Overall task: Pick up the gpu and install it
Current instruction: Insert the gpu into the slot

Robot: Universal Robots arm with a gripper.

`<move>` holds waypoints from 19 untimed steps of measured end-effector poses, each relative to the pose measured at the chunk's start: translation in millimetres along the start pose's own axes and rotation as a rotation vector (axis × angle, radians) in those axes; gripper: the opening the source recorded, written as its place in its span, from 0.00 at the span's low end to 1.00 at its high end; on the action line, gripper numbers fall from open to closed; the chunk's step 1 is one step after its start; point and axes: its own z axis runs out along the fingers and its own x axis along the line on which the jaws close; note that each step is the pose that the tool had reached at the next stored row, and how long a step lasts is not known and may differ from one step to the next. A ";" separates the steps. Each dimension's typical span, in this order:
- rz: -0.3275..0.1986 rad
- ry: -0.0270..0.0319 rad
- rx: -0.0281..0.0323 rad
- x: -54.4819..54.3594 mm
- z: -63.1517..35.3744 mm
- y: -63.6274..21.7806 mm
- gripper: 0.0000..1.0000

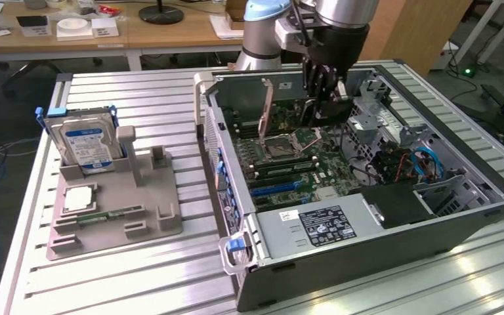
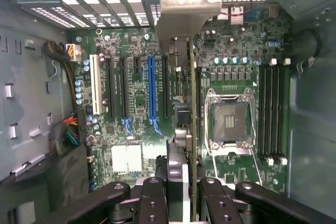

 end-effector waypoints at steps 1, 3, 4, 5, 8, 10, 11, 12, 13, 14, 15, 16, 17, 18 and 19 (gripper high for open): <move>0.000 0.0009 -0.0001 0.3 0.8 0.5 0.28; 0.000 0.0012 0.0000 0.6 3.9 3.0 0.28; 0.000 0.0012 -0.0001 0.7 5.5 6.5 0.28; 0.000 0.0012 0.0000 0.9 7.2 10.1 0.28; 0.000 0.0017 -0.0003 1.2 12.4 15.6 0.28; 0.000 0.0017 0.0001 1.3 16.0 18.4 0.28; 0.000 0.0016 0.0004 1.3 17.9 19.8 0.28; 0.000 0.0016 0.0005 1.3 19.6 20.8 0.28; -0.002 0.0016 0.0006 1.4 21.4 21.2 0.28; -0.005 0.0013 0.0007 1.4 23.2 21.3 0.28; -0.008 0.0011 0.0006 1.4 25.1 21.3 0.28; -0.009 0.0011 0.0006 1.4 26.6 21.4 0.28; -0.009 0.0011 0.0005 1.4 27.1 21.4 0.28; -0.009 0.0011 0.0005 1.4 27.6 21.4 0.28; -0.009 0.0011 0.0006 1.5 28.3 21.6 0.28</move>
